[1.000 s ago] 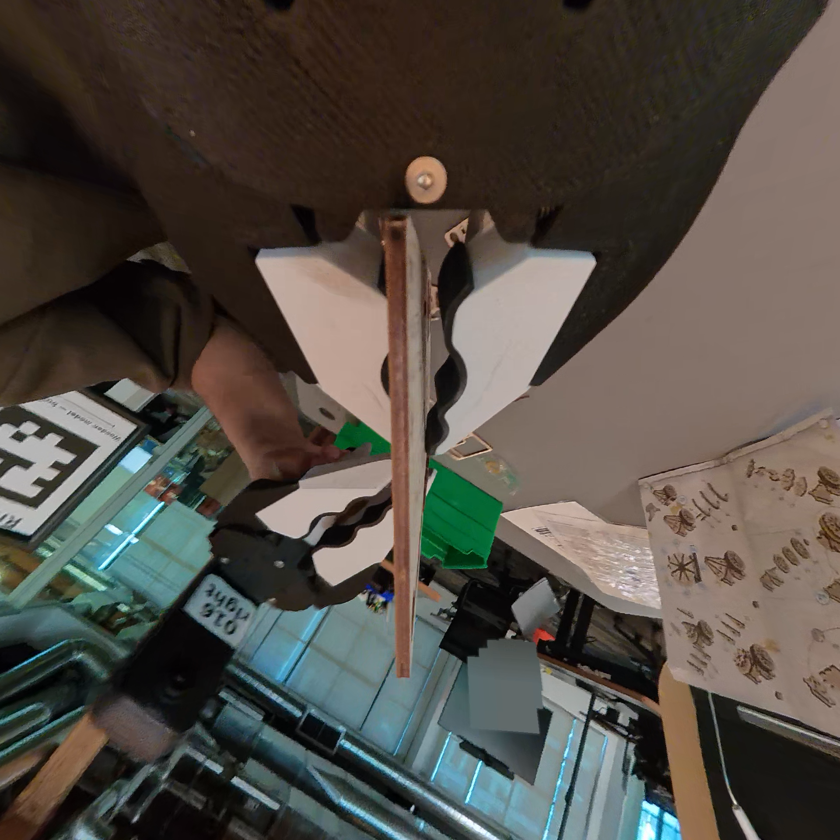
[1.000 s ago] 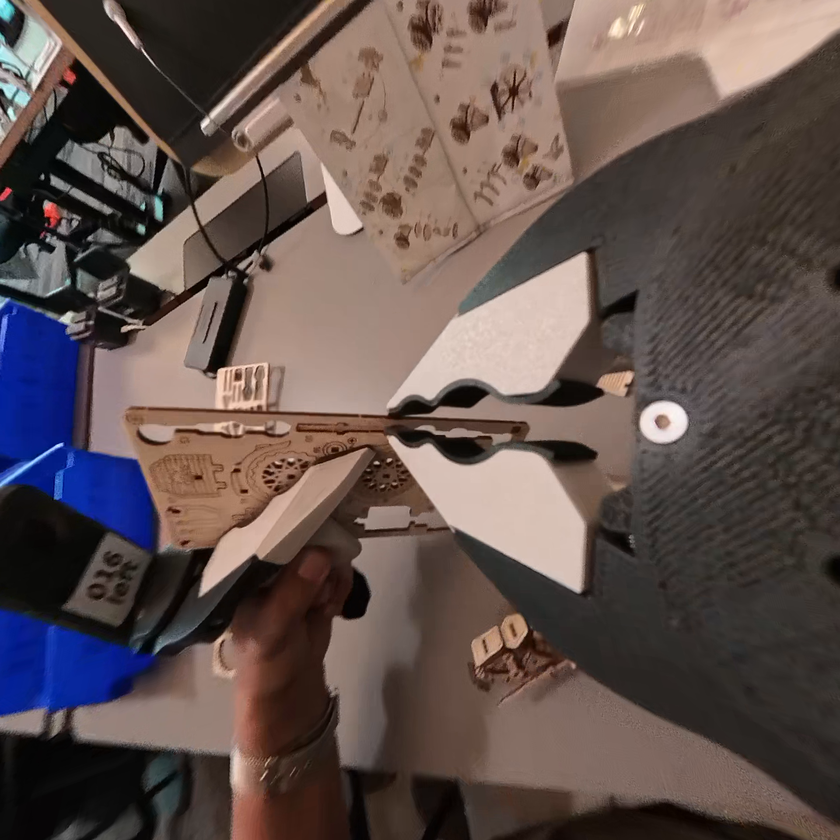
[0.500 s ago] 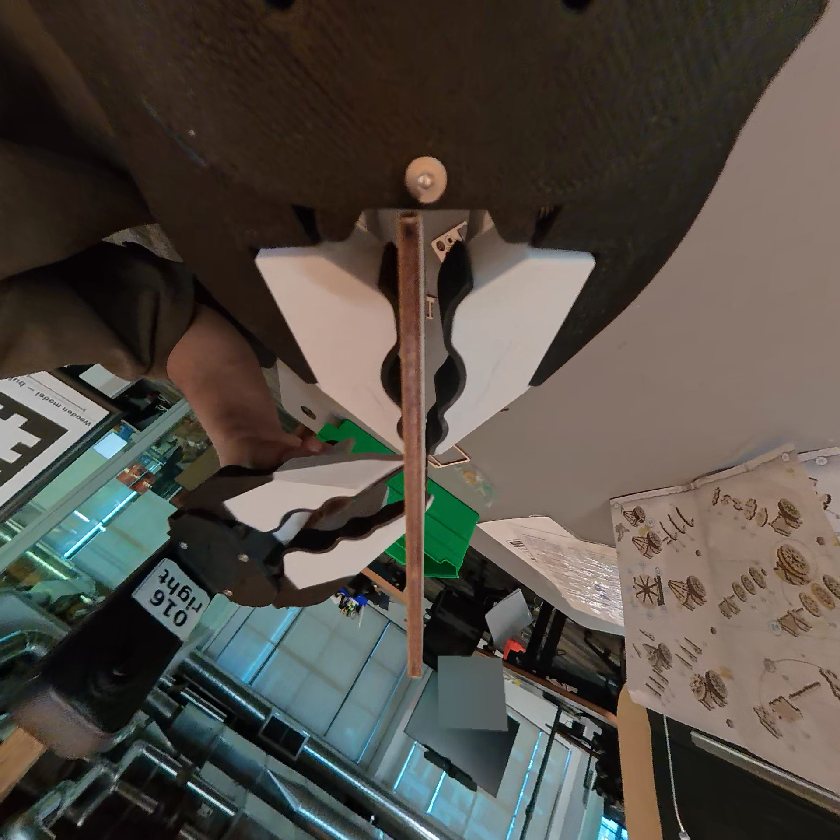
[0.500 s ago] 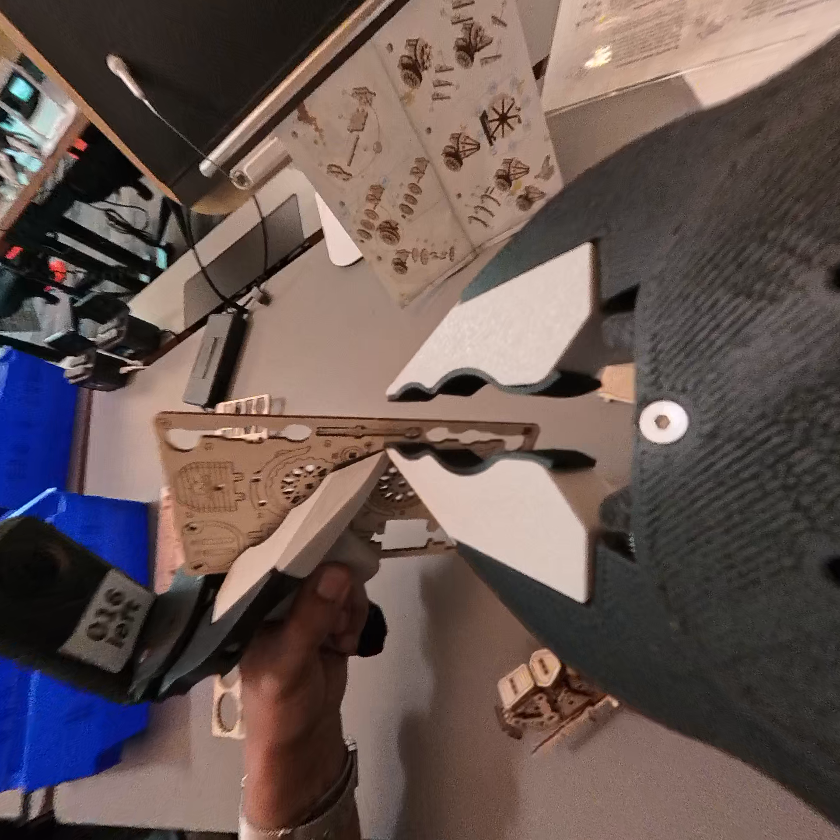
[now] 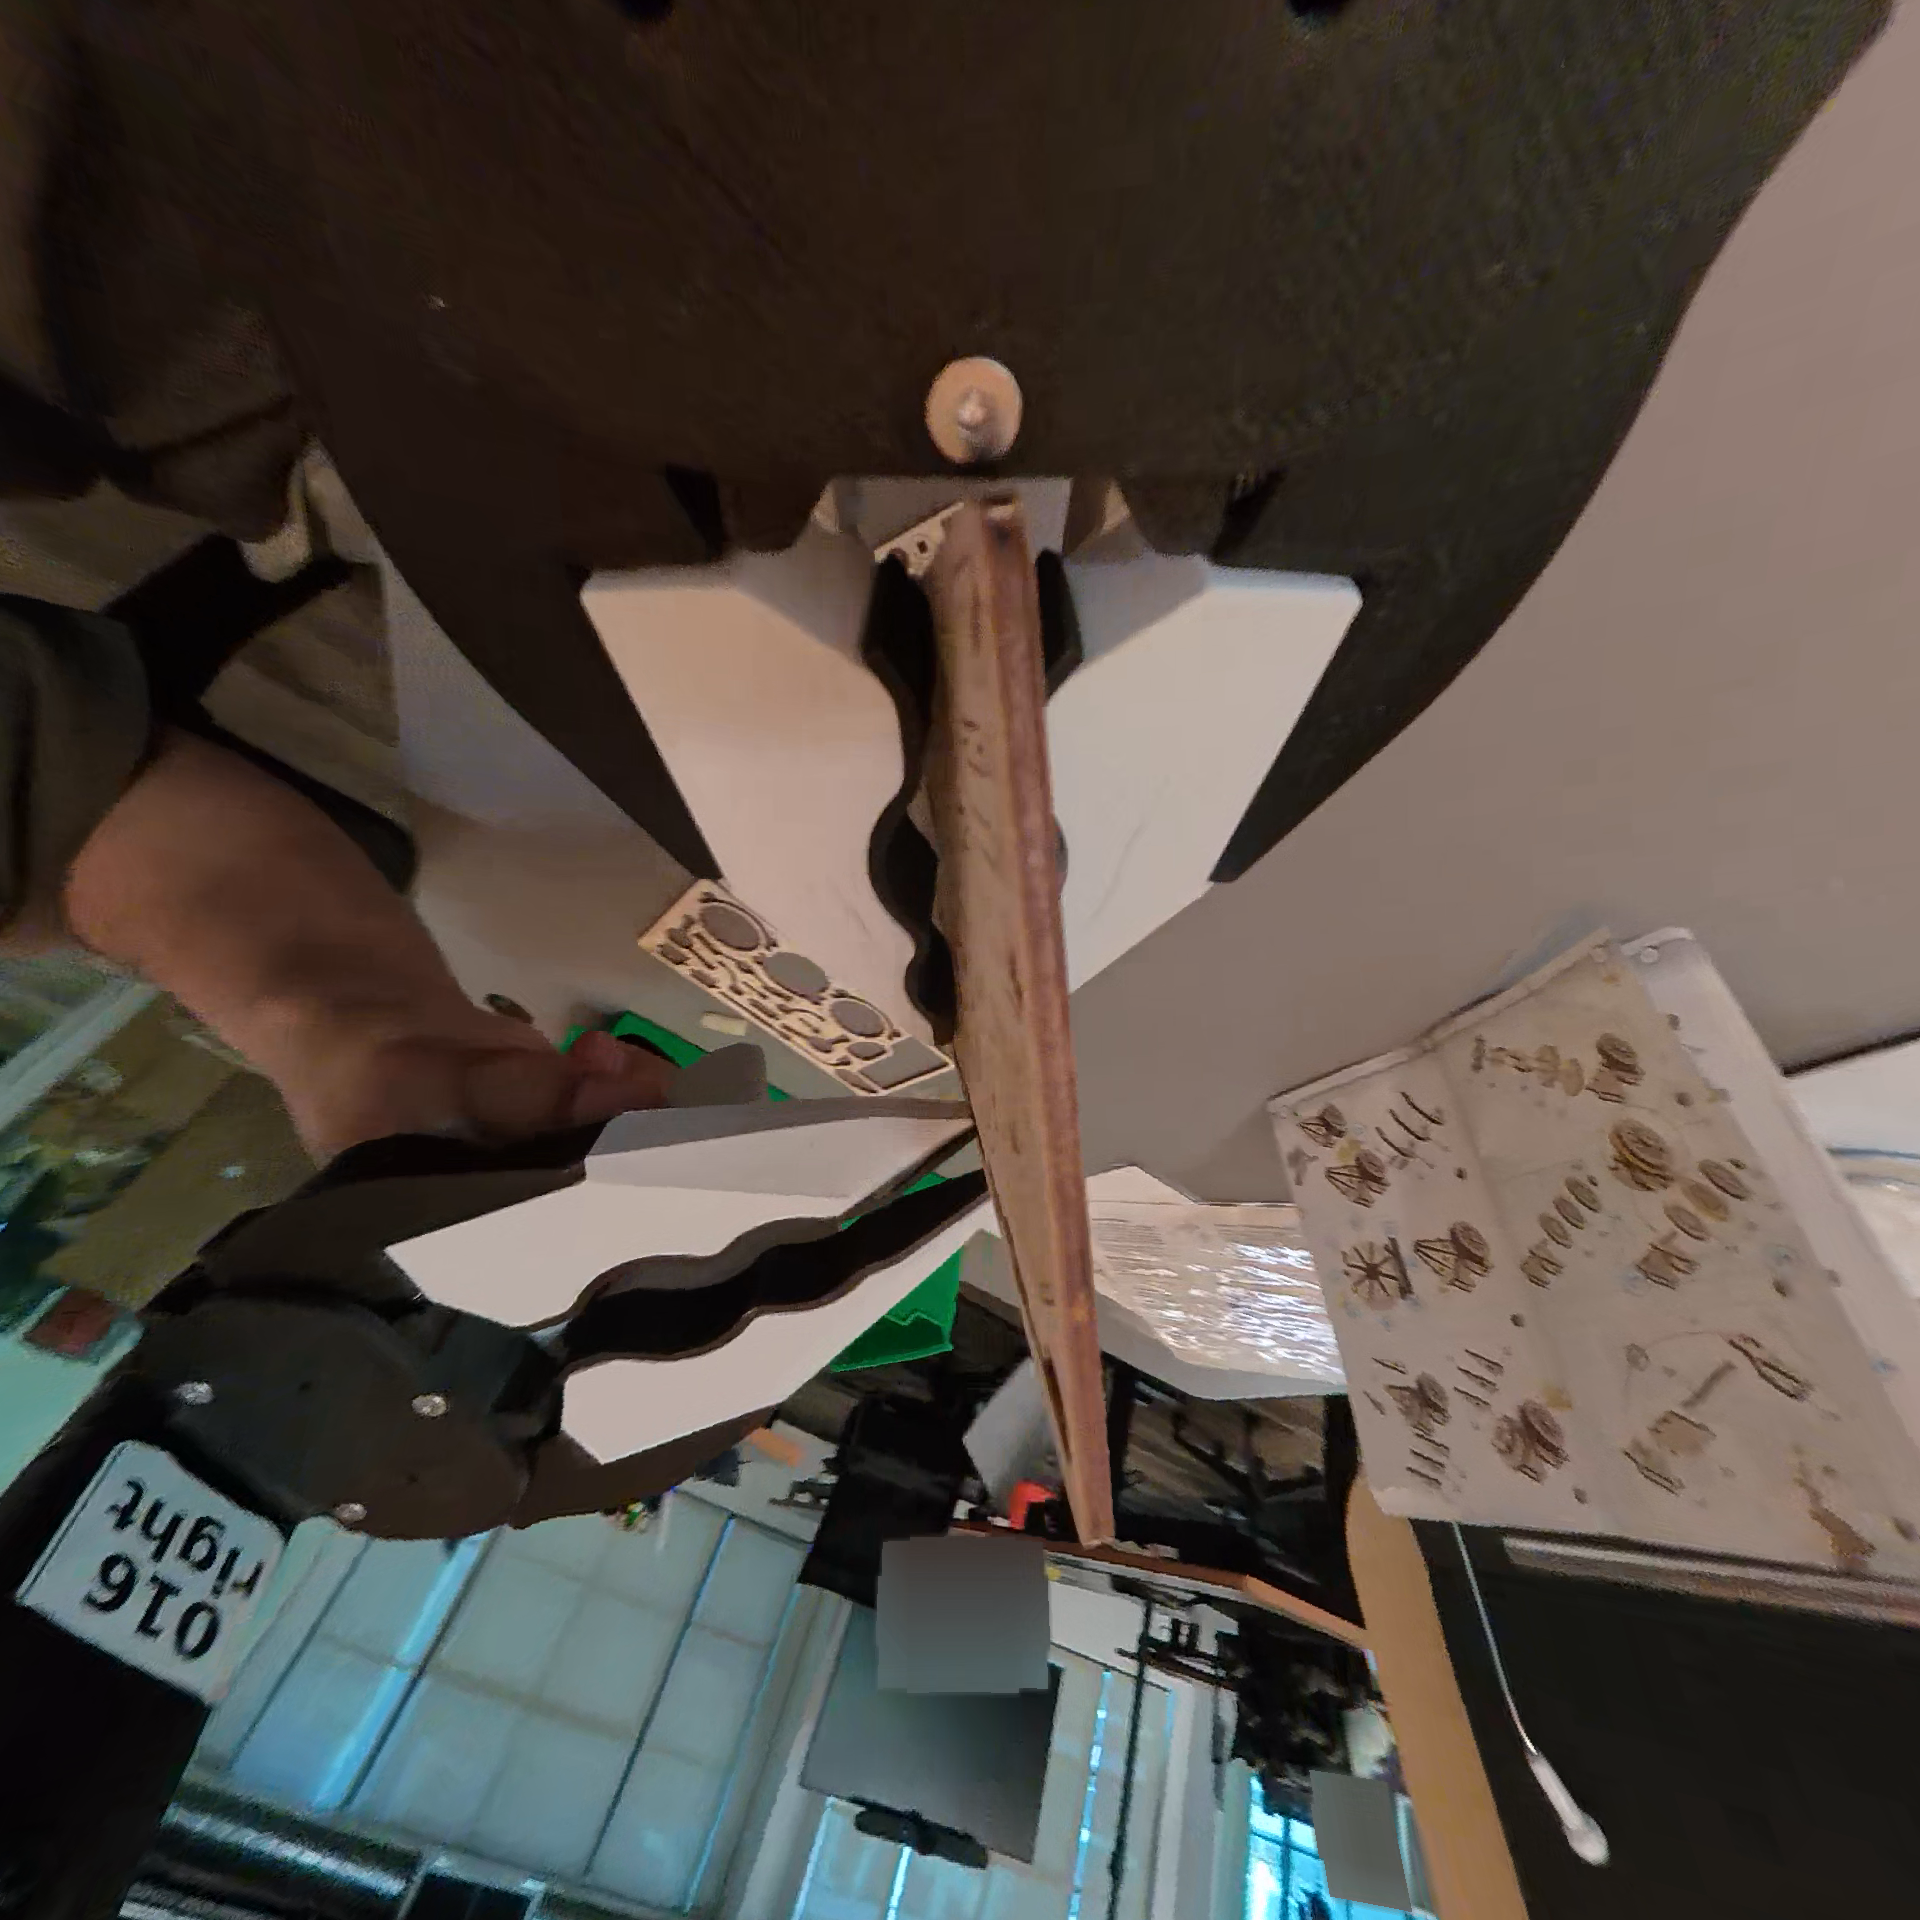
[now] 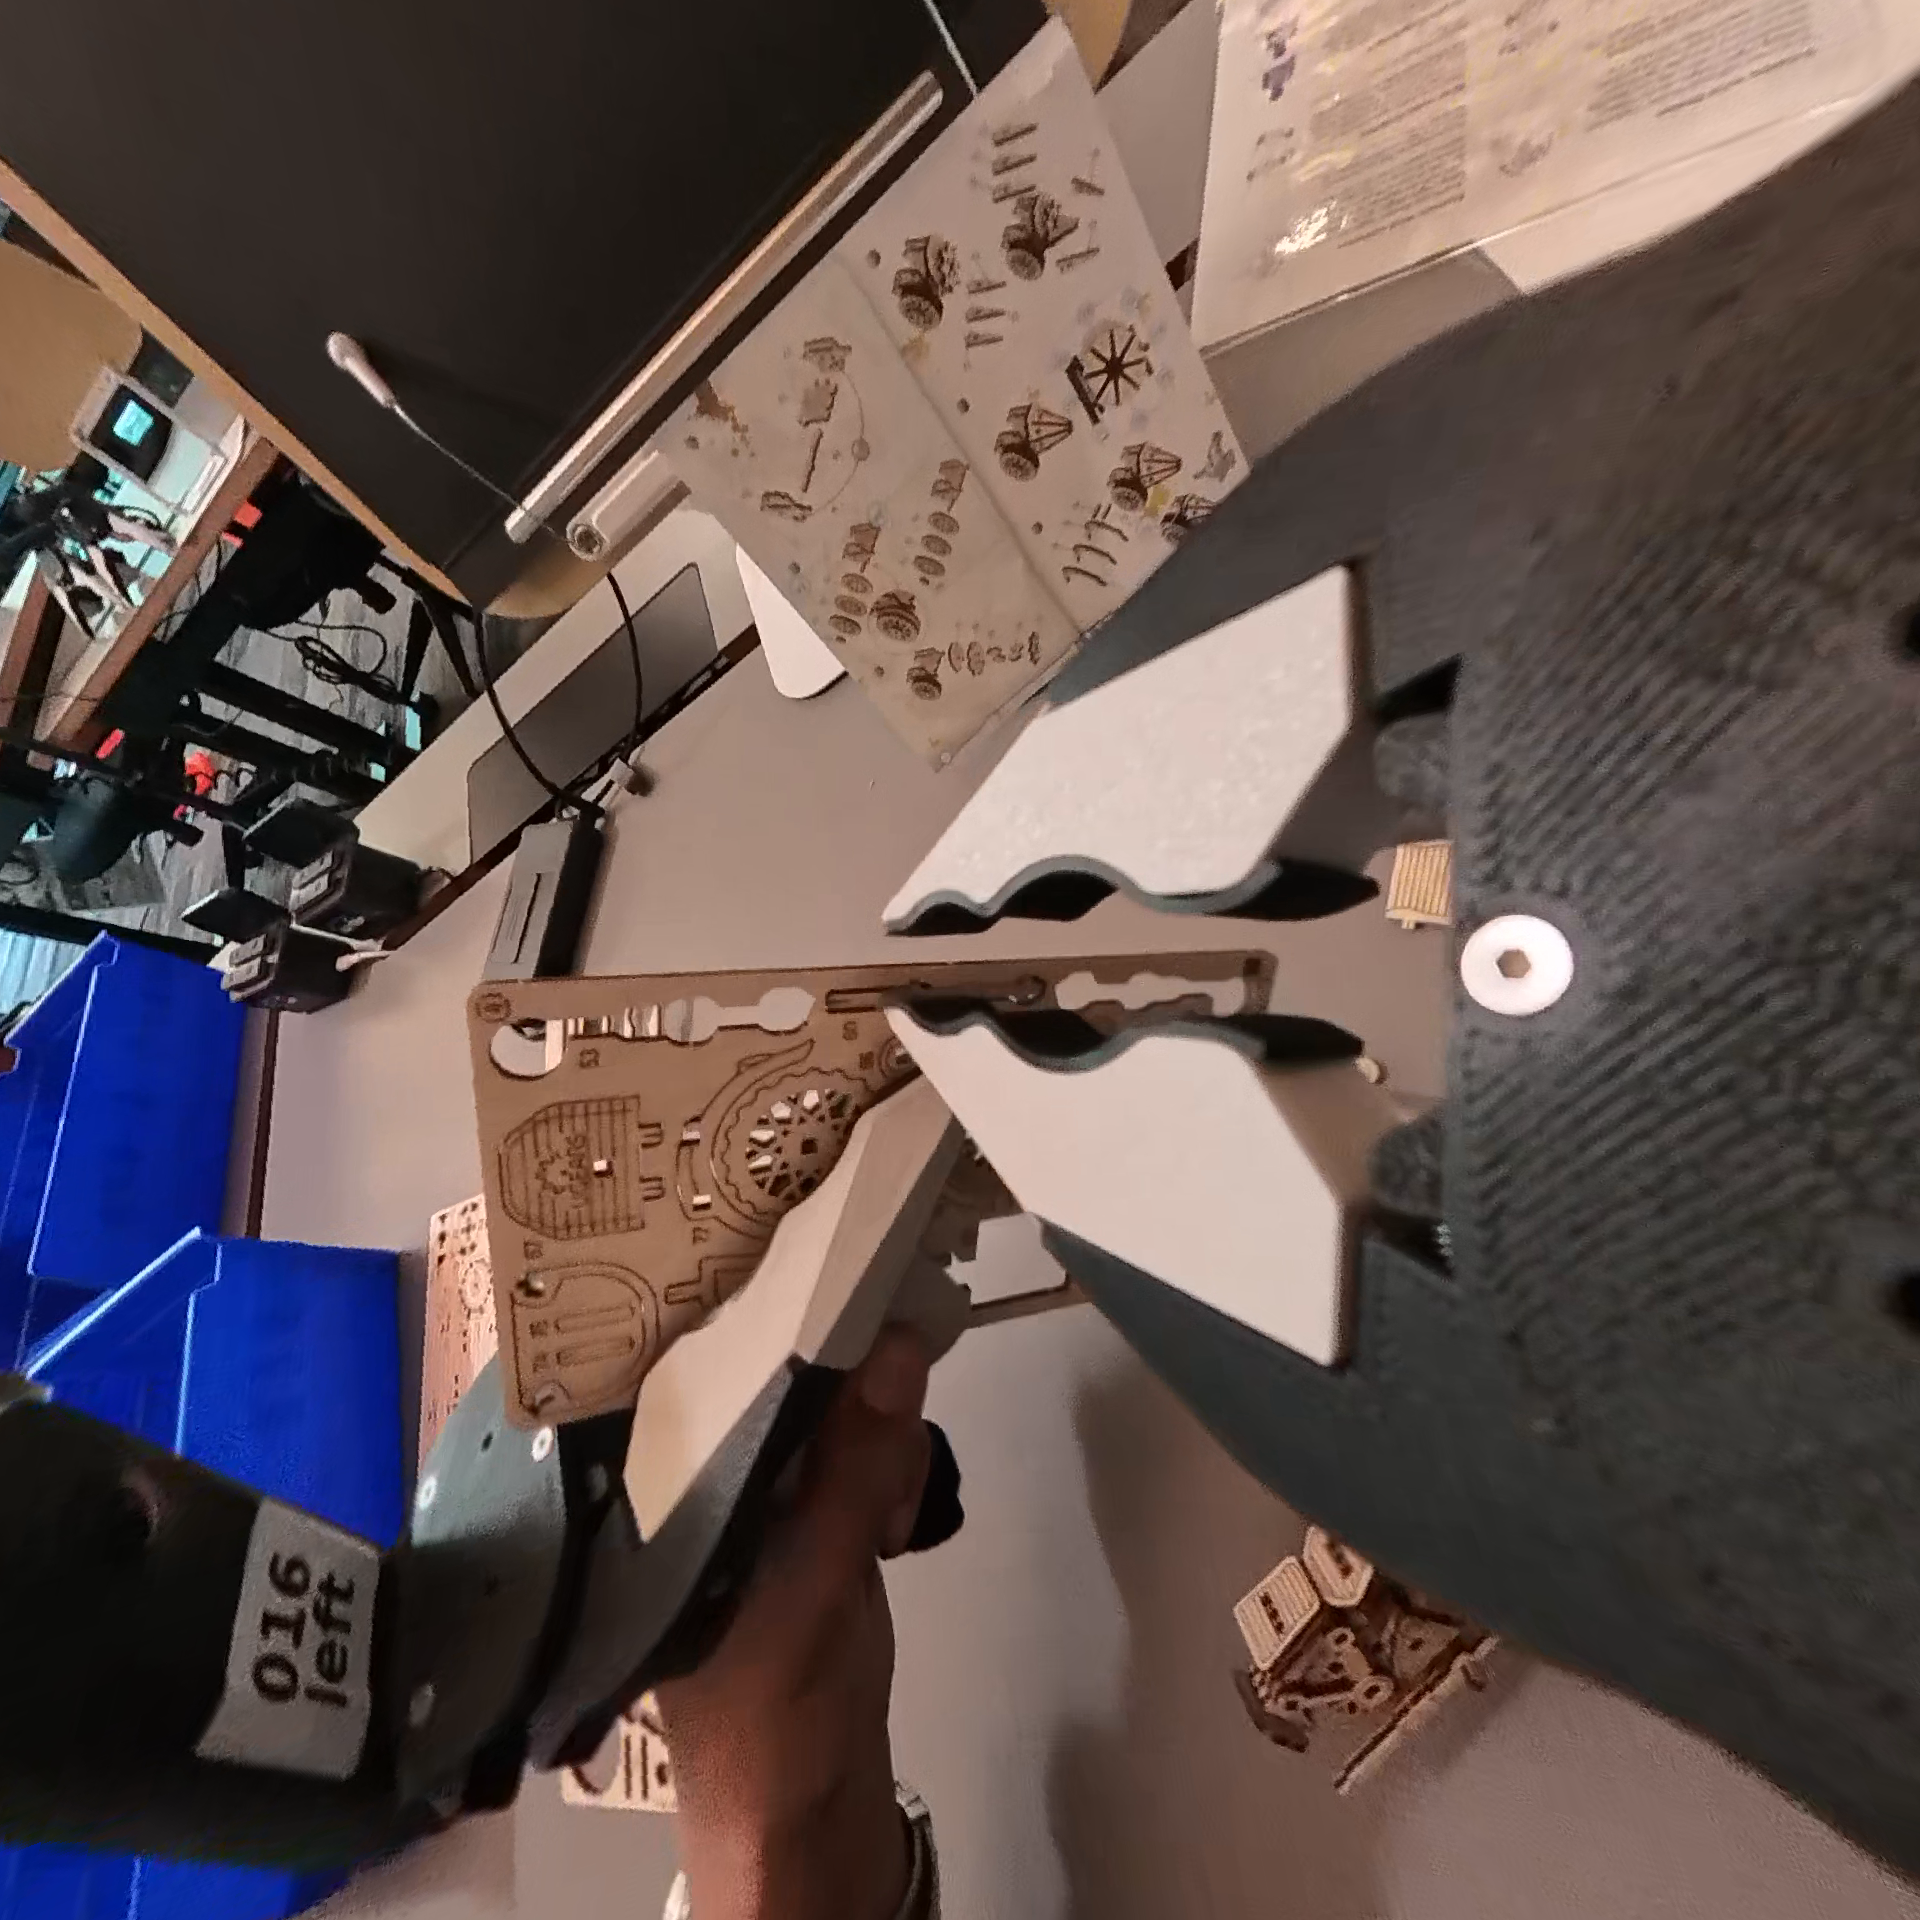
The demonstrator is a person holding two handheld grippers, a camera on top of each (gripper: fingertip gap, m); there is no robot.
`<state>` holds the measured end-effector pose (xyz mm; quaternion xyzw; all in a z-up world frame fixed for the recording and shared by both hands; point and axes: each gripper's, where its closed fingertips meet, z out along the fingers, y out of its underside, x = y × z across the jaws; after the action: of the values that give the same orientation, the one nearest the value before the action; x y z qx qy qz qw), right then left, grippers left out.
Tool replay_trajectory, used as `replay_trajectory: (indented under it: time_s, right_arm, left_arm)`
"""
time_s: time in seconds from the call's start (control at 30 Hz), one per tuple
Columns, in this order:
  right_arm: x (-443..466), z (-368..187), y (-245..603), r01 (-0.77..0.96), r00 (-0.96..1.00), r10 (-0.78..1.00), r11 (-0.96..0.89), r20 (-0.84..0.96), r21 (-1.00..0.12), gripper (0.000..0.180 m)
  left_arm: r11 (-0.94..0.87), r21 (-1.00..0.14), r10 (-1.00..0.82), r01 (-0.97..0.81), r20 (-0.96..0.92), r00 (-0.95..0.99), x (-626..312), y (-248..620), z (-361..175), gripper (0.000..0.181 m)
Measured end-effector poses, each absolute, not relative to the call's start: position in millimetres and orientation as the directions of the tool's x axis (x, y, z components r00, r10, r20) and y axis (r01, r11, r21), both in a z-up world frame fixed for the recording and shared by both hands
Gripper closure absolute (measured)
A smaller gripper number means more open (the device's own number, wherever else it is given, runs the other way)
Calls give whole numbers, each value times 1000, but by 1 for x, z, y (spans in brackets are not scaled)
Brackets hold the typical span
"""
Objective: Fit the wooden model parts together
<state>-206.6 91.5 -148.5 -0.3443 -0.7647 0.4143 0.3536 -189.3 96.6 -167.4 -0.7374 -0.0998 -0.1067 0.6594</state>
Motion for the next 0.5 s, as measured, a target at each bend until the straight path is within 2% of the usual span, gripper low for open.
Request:
replay_trajectory:
  time_s: [0.27,0.33,0.37,0.5]
  right_arm:
    - [-206,-155,90,298,-511,844,351,162,-888,175]
    - [-208,-155,90,284,-524,837,348,160,-893,174]
    - [-209,-152,91,271,-519,841,331,153,-904,168]
    - [-206,-143,88,291,-567,824,199,-1,-936,164]
  left_arm:
    - [-131,-969,44,207,203,978,-191,97,-174,180]
    - [-122,-963,43,241,238,970,-194,96,-173,180]
    - [-105,-953,35,285,283,958,-195,96,-171,180]
    - [-56,-926,4,374,375,927,-198,93,-165,180]
